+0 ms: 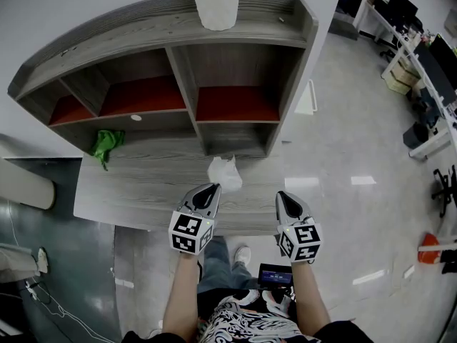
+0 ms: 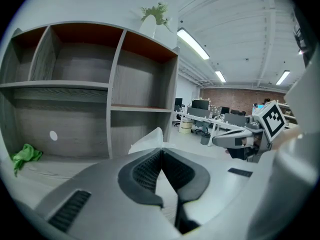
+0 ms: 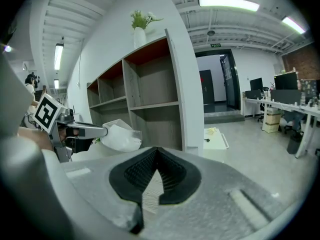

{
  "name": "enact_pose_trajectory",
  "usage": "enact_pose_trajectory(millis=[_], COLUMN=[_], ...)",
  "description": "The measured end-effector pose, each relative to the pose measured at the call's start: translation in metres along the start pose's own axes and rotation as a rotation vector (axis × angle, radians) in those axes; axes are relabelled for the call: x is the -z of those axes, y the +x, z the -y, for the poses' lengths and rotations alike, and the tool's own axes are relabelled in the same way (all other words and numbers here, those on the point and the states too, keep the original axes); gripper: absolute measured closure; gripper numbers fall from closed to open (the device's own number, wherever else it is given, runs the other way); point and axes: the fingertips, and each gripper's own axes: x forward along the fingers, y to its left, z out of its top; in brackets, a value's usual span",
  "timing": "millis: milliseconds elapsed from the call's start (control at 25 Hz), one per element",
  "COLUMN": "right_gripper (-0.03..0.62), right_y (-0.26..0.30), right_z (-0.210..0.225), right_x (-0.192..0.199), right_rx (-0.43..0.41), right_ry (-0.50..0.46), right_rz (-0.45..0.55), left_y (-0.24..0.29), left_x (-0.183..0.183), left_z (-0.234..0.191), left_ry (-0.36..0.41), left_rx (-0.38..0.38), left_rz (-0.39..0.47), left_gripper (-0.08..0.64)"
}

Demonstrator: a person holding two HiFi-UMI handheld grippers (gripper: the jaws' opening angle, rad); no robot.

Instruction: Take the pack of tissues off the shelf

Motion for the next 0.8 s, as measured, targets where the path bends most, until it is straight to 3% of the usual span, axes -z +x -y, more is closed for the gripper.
enact_pose_trajectory(millis=[360, 800], right_gripper=[0.589, 0.589], right_y=[0.0, -0.004], right_z=[0.011, 0.023], right_x=[0.032, 0.054], right_rx=[0.022, 0.063], right_ry=[0.022, 0.042], right_rz=[-0.066, -0.117], left_y=[0.019, 0.051], left_x=[0.041, 0.079], left_z=[0.002, 0.019], left_ry=[-0.011, -0.031], left_rx=[0.021, 0.116], left_rz=[-0.081, -0.154], left_gripper=[0.552, 0.552])
